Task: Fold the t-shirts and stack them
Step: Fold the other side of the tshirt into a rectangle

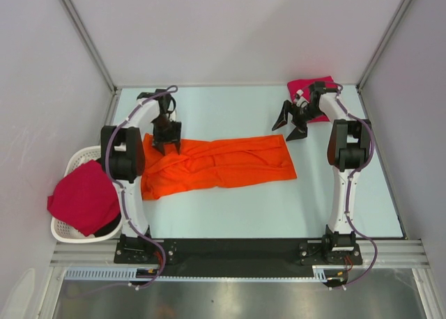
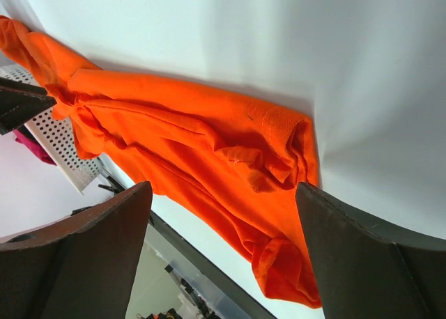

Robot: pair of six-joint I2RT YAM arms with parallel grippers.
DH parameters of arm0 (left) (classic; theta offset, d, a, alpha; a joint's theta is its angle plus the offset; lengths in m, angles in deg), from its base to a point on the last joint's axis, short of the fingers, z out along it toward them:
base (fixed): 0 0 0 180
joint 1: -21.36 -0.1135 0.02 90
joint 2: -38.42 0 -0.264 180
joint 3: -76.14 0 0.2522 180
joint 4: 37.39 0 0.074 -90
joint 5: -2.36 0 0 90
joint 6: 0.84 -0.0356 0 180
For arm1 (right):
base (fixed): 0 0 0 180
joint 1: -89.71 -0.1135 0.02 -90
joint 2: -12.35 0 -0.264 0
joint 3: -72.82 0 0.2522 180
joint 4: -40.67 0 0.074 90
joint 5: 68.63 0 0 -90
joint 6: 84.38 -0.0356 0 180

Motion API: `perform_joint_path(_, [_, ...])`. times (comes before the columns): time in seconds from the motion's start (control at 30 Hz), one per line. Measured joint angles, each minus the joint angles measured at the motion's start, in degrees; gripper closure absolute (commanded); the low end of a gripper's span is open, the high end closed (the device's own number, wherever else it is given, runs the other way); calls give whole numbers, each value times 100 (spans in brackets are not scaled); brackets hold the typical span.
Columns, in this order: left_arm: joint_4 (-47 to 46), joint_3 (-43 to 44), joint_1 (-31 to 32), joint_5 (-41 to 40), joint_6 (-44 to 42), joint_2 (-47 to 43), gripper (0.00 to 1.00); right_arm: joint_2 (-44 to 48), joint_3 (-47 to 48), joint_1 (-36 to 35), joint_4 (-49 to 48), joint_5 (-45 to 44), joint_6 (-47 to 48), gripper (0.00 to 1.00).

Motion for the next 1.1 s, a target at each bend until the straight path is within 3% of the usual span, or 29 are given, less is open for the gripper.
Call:
perform_joint_path(0.07, [-17,-35,28,83,-11,-50,47,0,0,-2,2,0,0,11])
perform_joint_path(0.1, [-20,-61,46,116,-17,-81,58,0,0,-2,4,0,0,11])
perform_joint_path(0.23, [-33,-186,103,219,-61,-127,79,0,0,-4,13,0,2,11])
perform_joint_path(0.27, [-37,-212,109,221,-66,-127,91,0,0,-4,15,0,2,11])
perform_joint_path(0.33, [-33,-227,116,221,-68,-125,100,0,0,-4,15,0,2,11])
perform_joint_path(0.6, [-66,-284,125,173,-111,-192,100,0,0,-2,20,0,9,11])
perform_joint_path(1.03, [13,-1749,608,0,11,-1572,99,0,0,-4,33,2,17,11])
perform_joint_path(1.07, [20,-1827,658,-9,20,-1574,87,0,0,-4,33,4,17,11])
perform_joint_path(1.1, [0,-1958,715,-42,50,-1574,60,0,0,-4,33,4,17,11])
